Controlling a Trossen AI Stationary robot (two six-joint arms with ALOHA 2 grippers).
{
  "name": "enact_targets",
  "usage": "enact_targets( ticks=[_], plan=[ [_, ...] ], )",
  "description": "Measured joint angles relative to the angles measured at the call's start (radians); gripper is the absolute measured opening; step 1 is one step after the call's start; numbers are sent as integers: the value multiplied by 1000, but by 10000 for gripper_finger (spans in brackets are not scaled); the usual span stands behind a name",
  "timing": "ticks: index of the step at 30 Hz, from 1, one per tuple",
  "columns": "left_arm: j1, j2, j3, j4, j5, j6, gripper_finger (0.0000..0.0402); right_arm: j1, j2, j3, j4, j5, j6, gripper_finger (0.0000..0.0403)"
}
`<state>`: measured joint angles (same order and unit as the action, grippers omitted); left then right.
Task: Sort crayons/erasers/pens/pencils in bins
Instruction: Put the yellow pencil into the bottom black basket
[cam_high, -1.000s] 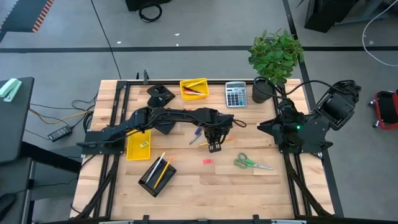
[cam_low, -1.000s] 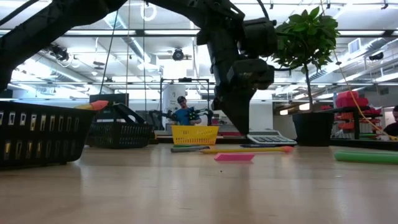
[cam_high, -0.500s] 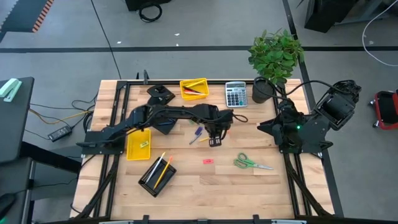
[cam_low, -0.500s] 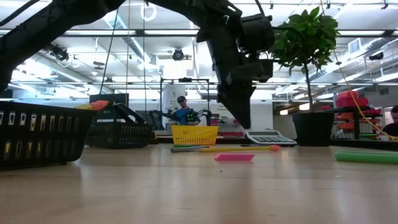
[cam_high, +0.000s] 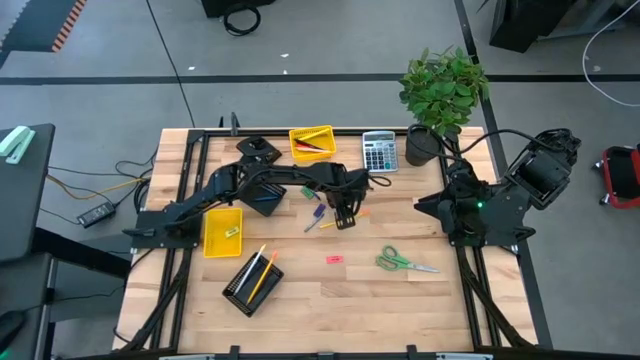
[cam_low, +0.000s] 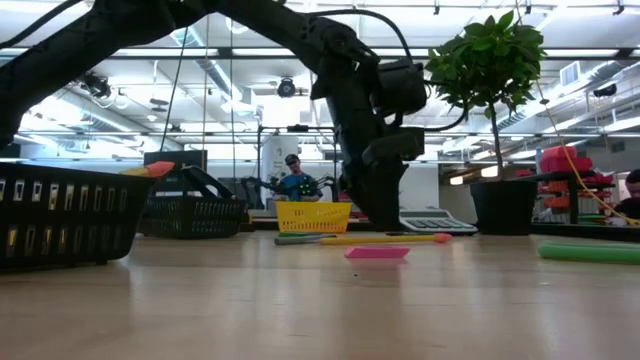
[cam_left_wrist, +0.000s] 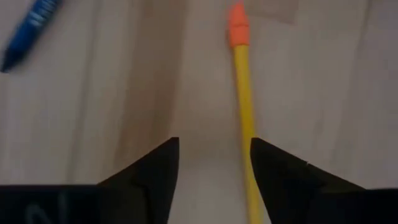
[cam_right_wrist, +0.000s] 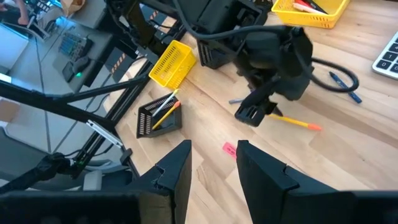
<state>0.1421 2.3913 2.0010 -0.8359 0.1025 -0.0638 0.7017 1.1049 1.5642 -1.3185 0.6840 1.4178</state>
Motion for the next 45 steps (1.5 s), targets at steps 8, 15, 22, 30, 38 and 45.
enact_targets(
  ticks=[8, 15, 22, 30, 38, 45],
  plan=[
    [-49, -2, 12, -7, -44, 12, 217, 0, 0, 0, -10, -1, -1, 133],
    [-68, 40, 6, -20, -153, 49, 180, 0, 0, 0, -10, -4, 22, 133],
    [-76, 66, 7, -20, -143, 102, 123, 0, 0, 0, 2, -12, 57, 133],
    [-80, 69, 6, -12, -138, 98, 18, 0, 0, 0, 9, -12, 60, 133],
    [-78, 47, 3, -31, -125, 53, 21, -2, -6, 0, 5, -12, -13, 133],
    [-78, -61, -4, -70, -103, -84, 7, -2, -58, 0, 6, -12, -128, 133]
  ],
)
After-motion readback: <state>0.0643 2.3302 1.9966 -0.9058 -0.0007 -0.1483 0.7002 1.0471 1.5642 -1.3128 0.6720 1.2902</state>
